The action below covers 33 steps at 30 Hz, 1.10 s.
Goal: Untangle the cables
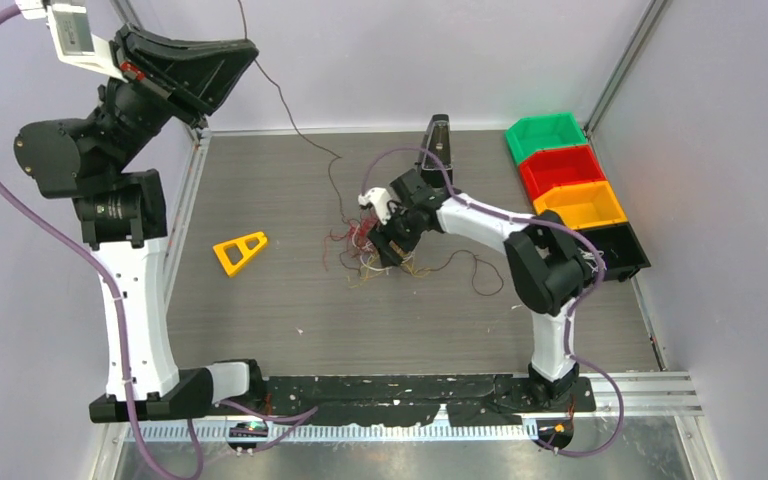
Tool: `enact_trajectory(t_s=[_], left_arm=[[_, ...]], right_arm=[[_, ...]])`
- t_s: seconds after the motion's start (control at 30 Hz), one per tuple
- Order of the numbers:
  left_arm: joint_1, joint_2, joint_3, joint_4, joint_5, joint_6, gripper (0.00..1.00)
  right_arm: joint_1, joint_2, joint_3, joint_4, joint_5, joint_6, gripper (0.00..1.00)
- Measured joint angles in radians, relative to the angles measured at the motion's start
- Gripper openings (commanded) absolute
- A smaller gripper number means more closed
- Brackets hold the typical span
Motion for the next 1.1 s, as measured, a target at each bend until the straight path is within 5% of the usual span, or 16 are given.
enact_trajectory(t_s=[0.13, 0.4, 0.73, 0.87, 0.93, 0.97, 1.0, 1.1], left_arm=[[0.0, -0.018, -0.101, 0.027, 0.0, -0.021, 0.0], [0.0, 0.054, -0.142, 0.033, -0.003, -0.052, 0.0], [0.011, 0.055, -0.1, 0.04, -0.005, -0.055, 0.0], [0.021, 0.053, -0.085, 0.04, -0.006, -0.055, 0.0], [0.027, 0.051, -0.085, 0.039, -0.008, -0.055, 0.0], [0.031, 0.051, -0.085, 0.038, -0.008, -0.055, 0.0], [0.036, 0.051, -0.085, 0.035, -0.01, -0.055, 0.0], [0.05, 0.038, -0.108, 0.028, -0.023, -0.046, 0.0]], right_arm=[[-0.047, -0.154, -0.001, -0.061, -0.088, -0.003, 0.89], [-0.07, -0.462, -0.013, 0.037, -0.246, 0.003, 0.92], [0.034, -0.194, -0.004, 0.32, -0.282, 0.076, 0.88], [0.049, -0.083, 0.019, 0.386, -0.275, 0.069, 0.66], [0.055, -0.045, 0.04, 0.414, -0.257, 0.065, 0.39], [0.056, -0.033, 0.051, 0.427, -0.245, 0.063, 0.18], [0.058, -0.027, 0.061, 0.435, -0.234, 0.065, 0.09], [0.061, -0.029, 0.095, 0.463, -0.201, 0.08, 0.06]])
